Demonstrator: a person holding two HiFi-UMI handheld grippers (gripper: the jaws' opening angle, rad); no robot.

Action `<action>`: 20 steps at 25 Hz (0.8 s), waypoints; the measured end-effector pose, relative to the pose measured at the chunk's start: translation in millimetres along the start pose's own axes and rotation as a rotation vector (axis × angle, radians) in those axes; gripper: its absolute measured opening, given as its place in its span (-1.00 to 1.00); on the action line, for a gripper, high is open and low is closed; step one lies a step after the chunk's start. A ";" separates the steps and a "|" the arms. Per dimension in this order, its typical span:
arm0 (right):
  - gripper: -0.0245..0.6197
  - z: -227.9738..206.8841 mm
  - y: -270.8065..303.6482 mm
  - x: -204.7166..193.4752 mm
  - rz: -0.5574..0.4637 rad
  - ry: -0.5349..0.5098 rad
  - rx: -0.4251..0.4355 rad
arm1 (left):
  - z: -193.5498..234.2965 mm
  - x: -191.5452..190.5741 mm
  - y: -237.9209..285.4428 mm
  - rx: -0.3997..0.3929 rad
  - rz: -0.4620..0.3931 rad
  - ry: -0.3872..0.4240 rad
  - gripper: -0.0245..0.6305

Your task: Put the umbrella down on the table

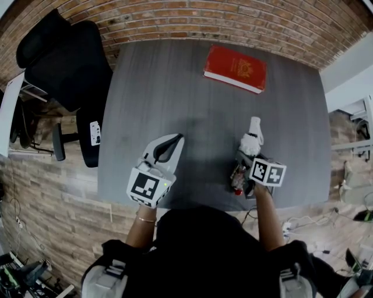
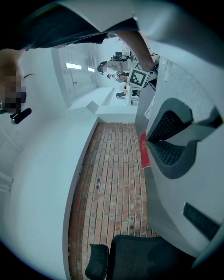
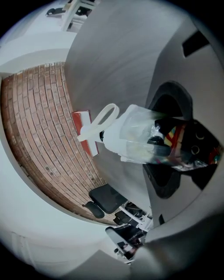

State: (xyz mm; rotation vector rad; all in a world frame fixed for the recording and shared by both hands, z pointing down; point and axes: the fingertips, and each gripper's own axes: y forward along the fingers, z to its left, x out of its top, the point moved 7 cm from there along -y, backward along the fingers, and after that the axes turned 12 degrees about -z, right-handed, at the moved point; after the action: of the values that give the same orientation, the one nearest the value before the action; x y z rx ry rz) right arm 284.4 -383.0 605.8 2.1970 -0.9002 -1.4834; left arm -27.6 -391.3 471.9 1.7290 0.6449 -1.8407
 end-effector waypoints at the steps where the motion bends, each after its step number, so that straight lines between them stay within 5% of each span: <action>1: -0.02 -1.0 0.7 -0.3 0.001 0.004 -0.003 | -0.1 -0.3 -0.5 0.002 0.001 0.000 -0.92; 20: 0.02 -10.5 16.8 -9.7 0.063 0.033 -0.019 | 2.6 0.7 -1.6 0.011 -0.008 0.000 -0.92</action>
State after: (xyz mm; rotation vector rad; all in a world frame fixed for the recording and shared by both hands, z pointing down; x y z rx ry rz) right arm 286.3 -389.7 626.8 2.1528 -0.9321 -1.4173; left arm -30.7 -391.8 471.3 1.7356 0.6436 -1.8525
